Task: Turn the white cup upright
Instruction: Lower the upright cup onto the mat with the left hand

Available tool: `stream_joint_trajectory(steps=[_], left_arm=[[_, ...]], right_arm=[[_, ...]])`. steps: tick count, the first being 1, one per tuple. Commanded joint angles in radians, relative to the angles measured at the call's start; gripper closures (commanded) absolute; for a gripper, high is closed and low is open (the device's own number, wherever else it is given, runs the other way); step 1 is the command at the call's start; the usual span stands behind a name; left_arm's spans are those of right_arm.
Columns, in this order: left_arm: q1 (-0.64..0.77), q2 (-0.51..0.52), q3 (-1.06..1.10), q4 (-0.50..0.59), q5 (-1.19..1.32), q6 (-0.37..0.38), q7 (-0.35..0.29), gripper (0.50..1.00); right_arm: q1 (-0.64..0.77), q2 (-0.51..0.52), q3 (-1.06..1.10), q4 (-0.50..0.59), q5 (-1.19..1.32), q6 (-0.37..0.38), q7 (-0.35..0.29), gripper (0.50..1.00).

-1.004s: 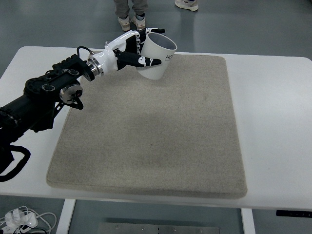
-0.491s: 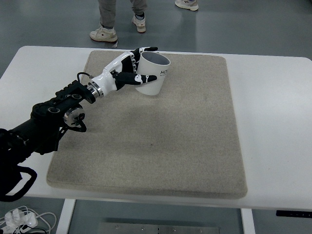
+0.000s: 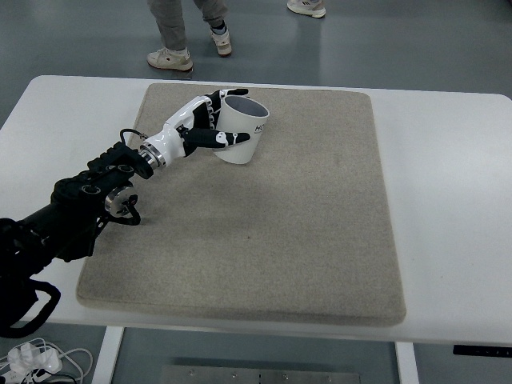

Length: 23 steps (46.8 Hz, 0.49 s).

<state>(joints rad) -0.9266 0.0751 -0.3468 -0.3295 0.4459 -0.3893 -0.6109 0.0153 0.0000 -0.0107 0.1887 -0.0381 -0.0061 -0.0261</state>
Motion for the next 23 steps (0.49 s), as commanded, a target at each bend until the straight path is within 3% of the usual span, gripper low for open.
stream_joint_trajectory(steps=[1, 12, 13, 15, 23], left_arm=[[0.0, 0.0, 0.003, 0.0, 0.0, 0.012, 0.0, 0.849], [0.003, -0.015, 0.005, -0.002, 0.005, 0.046, 0.0, 0.759], [0.003, -0.015, 0.005, -0.002, 0.005, 0.046, 0.0, 0.737], [0.003, -0.015, 0.008, -0.002, 0.005, 0.047, 0.0, 0.641], [0.003, -0.021, 0.012, -0.003, 0.005, 0.049, 0.0, 0.577]], right_arm=[[0.0, 0.0, 0.0, 0.0, 0.0, 0.0, 0.0, 0.548], [0.0, 0.0, 0.0, 0.0, 0.0, 0.0, 0.0, 0.548], [0.0, 0.0, 0.0, 0.0, 0.0, 0.0, 0.0, 0.548], [0.0, 0.0, 0.0, 0.0, 0.0, 0.0, 0.0, 0.548], [0.0, 0.0, 0.0, 0.0, 0.0, 0.0, 0.0, 0.548]])
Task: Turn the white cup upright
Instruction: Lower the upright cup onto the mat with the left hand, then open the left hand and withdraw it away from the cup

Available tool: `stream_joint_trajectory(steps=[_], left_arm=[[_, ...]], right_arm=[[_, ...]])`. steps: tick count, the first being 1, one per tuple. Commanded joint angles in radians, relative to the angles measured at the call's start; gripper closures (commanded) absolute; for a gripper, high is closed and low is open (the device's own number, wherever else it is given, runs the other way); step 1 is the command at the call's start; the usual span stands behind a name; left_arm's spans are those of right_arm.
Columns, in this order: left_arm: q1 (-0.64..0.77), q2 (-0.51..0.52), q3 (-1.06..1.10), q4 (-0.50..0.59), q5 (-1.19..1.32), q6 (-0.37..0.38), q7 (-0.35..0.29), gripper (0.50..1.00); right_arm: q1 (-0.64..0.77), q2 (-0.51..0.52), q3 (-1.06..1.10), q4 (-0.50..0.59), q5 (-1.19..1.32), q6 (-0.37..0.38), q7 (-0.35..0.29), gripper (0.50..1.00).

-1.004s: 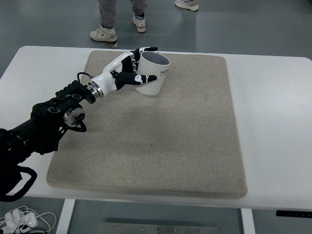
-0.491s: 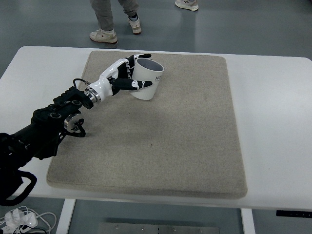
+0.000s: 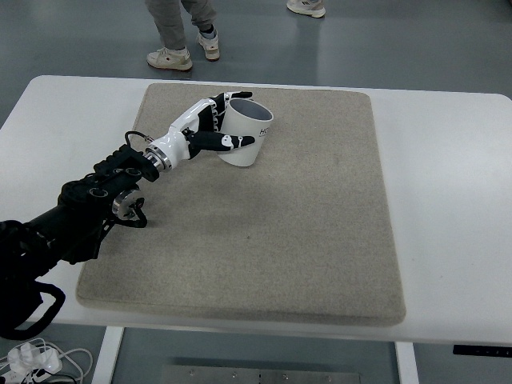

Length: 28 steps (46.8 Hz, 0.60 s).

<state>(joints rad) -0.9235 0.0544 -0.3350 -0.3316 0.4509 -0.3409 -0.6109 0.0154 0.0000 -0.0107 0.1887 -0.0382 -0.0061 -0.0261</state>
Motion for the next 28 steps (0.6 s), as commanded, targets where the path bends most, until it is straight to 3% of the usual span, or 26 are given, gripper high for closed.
stream_joint_trajectory(steps=[1, 28], left_arm=[[-0.002, -0.002, -0.001, -0.001, 0.0, 0.0, 0.0, 0.574], [-0.006, -0.008, -0.002, -0.014, -0.001, 0.016, 0.0, 0.542]], right_arm=[[0.0, 0.0, 0.0, 0.0, 0.0, 0.0, 0.0, 0.548], [0.0, 0.0, 0.0, 0.0, 0.0, 0.0, 0.0, 0.548]])
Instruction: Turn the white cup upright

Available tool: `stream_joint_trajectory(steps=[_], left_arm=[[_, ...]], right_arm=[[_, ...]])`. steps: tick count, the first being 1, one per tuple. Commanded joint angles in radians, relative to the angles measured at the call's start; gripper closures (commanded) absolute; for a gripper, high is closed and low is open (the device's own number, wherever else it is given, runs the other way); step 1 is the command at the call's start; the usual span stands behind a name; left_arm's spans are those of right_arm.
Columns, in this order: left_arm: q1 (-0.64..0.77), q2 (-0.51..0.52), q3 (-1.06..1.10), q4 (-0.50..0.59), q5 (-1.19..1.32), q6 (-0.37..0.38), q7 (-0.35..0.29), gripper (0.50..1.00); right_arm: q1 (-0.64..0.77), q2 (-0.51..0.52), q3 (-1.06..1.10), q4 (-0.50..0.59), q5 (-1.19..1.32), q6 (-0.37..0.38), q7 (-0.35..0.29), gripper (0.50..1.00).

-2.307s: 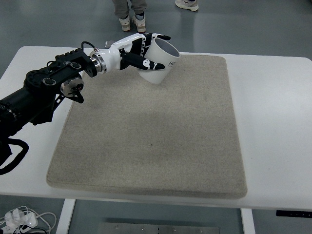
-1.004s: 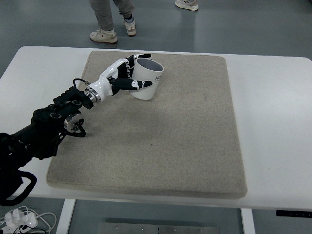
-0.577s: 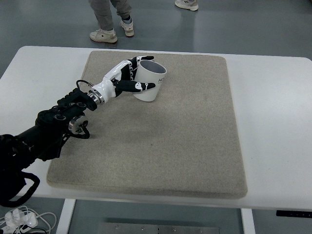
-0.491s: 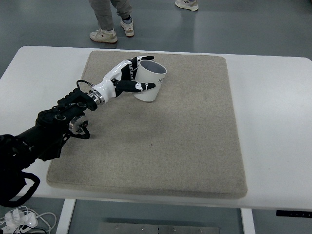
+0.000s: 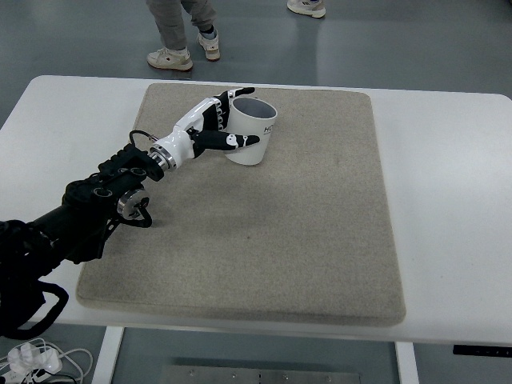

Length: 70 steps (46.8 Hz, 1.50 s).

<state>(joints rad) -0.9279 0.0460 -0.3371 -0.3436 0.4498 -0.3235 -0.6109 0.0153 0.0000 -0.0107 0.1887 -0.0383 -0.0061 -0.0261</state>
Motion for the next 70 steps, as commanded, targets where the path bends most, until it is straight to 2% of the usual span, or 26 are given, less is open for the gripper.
stream_joint_trajectory(steps=[1, 11, 18, 40, 53, 64, 70], left_arm=[[-0.002, 0.002, 0.0, -0.002, 0.0, -0.002, 0.0, 0.54], [-0.008, 0.002, -0.003, -0.003, 0.0, -0.003, 0.0, 0.534], [-0.012, 0.014, -0.016, -0.044, -0.002, -0.005, 0.0, 0.508], [-0.115, 0.075, -0.1, -0.081, -0.013, -0.015, 0.0, 0.508], [-0.186, 0.074, -0.184, -0.038, -0.054, 0.017, 0.0, 0.508], [-0.198, 0.074, -0.174, 0.074, -0.204, 0.0, 0.0, 0.508], [-0.19, 0.072, -0.18, 0.094, -0.221, -0.026, 0.0, 0.508]], right_arm=[[0.0, 0.0, 0.0, 0.0, 0.0, 0.0, 0.0, 0.548], [0.0, 0.0, 0.0, 0.0, 0.002, 0.0, 0.0, 0.548], [0.0, 0.0, 0.0, 0.0, 0.002, 0.0, 0.0, 0.548], [0.0, 0.0, 0.0, 0.0, 0.0, 0.0, 0.0, 0.548], [0.0, 0.0, 0.0, 0.0, 0.0, 0.0, 0.0, 0.548], [0.0, 0.0, 0.0, 0.0, 0.0, 0.0, 0.0, 0.548], [0.0, 0.0, 0.0, 0.0, 0.0, 0.0, 0.0, 0.548]])
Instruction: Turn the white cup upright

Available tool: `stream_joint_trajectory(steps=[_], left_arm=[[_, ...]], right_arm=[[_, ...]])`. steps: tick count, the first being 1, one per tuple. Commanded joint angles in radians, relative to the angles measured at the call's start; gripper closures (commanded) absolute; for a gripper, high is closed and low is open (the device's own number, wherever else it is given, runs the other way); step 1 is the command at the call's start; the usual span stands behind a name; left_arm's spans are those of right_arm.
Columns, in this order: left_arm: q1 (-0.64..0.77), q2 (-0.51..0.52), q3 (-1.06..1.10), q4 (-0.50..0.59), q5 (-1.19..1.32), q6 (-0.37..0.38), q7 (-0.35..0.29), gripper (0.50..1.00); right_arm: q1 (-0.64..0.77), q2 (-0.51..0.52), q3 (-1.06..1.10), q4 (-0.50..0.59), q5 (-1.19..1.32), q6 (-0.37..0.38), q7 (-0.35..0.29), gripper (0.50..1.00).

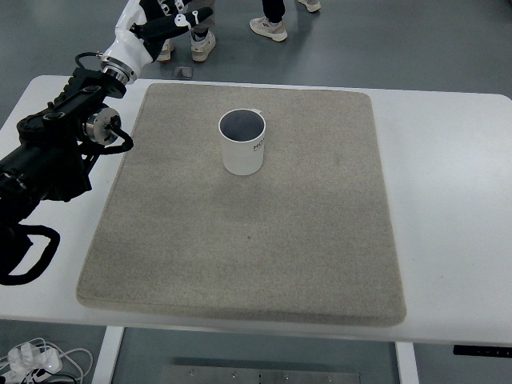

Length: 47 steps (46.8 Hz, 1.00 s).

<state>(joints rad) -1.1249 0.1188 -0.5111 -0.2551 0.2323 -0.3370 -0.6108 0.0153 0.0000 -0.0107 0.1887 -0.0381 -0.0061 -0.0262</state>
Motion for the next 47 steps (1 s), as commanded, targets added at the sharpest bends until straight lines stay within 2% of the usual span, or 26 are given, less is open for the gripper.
stream_joint_trajectory(steps=[1, 15, 24, 32, 47], left_arm=[[0.008, -0.001, -0.009, 0.005, -0.005, -0.014, 0.0, 0.508], [0.022, 0.001, -0.009, 0.016, -0.247, -0.027, 0.0, 0.508], [0.039, -0.002, -0.017, 0.048, -0.32, -0.027, 0.0, 0.508], [0.054, -0.005, -0.047, 0.051, -0.47, -0.011, 0.183, 0.508], [0.065, -0.011, -0.115, 0.066, -0.586, -0.004, 0.361, 0.508]], right_arm=[[0.0, 0.0, 0.0, 0.0, 0.0, 0.0, 0.0, 0.548], [0.0, 0.0, 0.005, 0.0, 0.0, 0.0, 0.0, 0.548], [0.0, 0.0, 0.0, 0.0, 0.0, 0.0, 0.0, 0.548], [0.0, 0.0, 0.0, 0.0, 0.001, 0.0, 0.0, 0.548], [-0.003, 0.0, 0.002, 0.0, 0.003, 0.006, 0.0, 0.548]])
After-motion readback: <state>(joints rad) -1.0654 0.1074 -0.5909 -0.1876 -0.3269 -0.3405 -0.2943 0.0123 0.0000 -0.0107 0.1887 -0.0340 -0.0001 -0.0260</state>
